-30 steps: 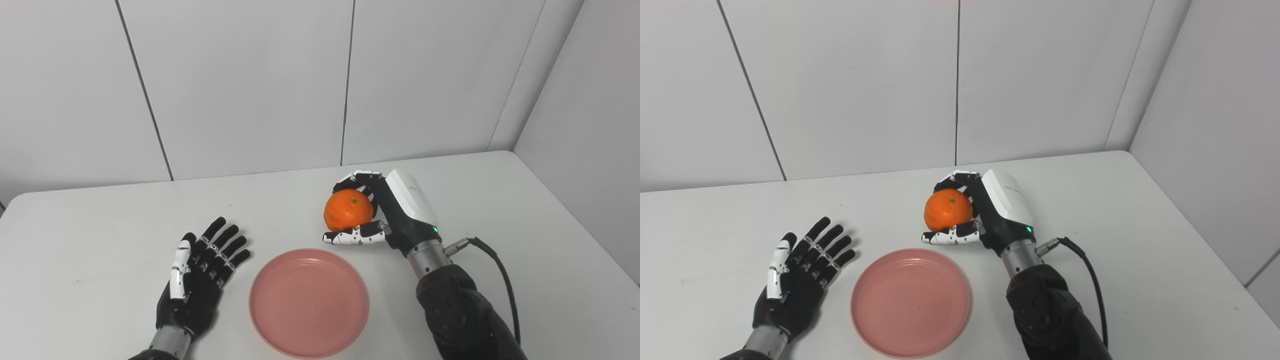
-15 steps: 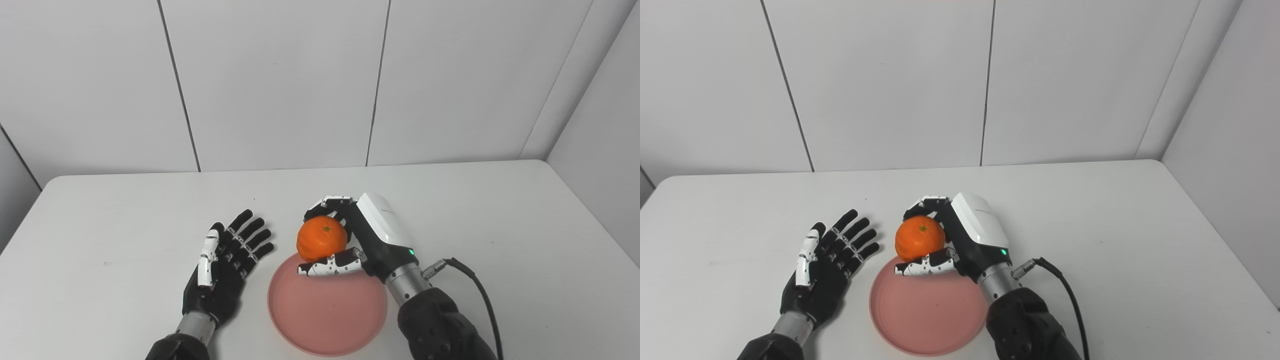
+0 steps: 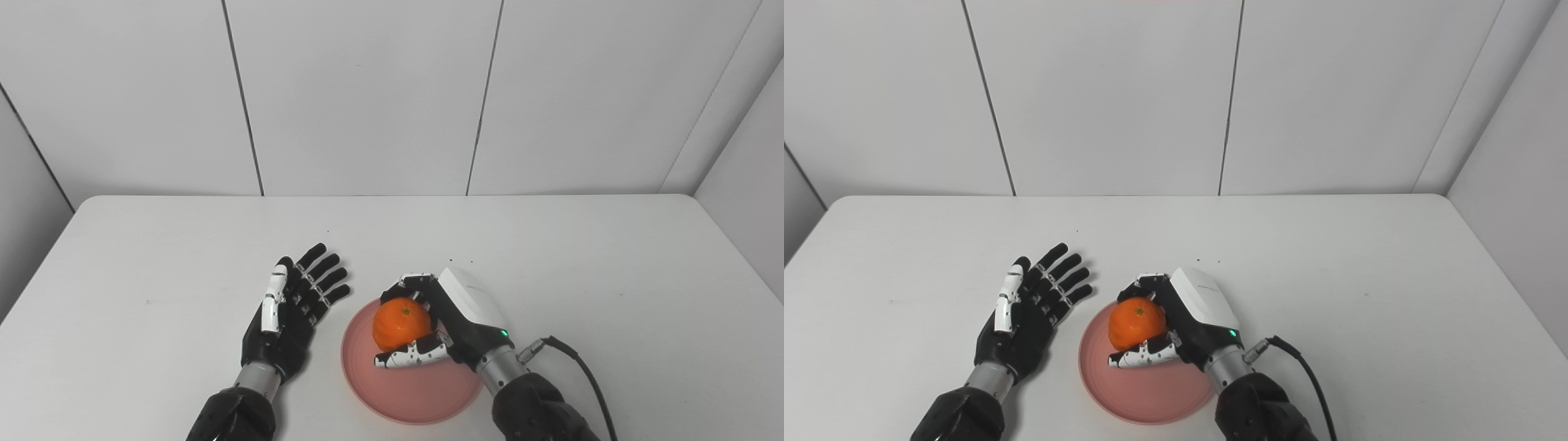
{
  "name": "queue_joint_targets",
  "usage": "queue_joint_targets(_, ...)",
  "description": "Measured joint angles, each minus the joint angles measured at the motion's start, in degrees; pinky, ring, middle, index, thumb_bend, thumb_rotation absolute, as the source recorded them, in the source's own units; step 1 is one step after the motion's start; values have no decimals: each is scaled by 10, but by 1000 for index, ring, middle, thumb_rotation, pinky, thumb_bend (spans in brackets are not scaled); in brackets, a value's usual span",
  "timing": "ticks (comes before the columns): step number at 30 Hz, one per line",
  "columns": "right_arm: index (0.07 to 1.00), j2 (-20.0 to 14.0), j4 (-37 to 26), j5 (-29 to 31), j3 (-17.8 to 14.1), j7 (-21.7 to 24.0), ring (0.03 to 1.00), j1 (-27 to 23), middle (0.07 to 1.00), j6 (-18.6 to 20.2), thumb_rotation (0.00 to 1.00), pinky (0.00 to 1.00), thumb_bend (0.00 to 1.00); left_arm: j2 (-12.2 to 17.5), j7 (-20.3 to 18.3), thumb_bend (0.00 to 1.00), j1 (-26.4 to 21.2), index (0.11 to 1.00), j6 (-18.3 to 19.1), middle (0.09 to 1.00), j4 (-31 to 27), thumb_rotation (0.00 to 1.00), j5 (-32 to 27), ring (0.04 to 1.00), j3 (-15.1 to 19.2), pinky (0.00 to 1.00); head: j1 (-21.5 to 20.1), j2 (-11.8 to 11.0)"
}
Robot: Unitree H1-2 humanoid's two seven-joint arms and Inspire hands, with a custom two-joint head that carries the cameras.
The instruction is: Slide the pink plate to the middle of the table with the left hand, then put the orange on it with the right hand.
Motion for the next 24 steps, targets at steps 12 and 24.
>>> queue_joint_targets(12, 526, -9, 10, -18, 20, 6, 358, 13, 433, 0, 1, 274, 525, -5, 11, 339, 0, 802, 4, 808, -3, 1000, 0, 792, 0, 760, 6, 4)
queue_joint_targets(24, 524, -16, 12, -57, 37, -1, 411, 19, 445, -10, 5, 302, 527, -5, 13, 337, 0, 796, 8, 804, -5, 1000, 0, 789, -1, 757, 9, 5)
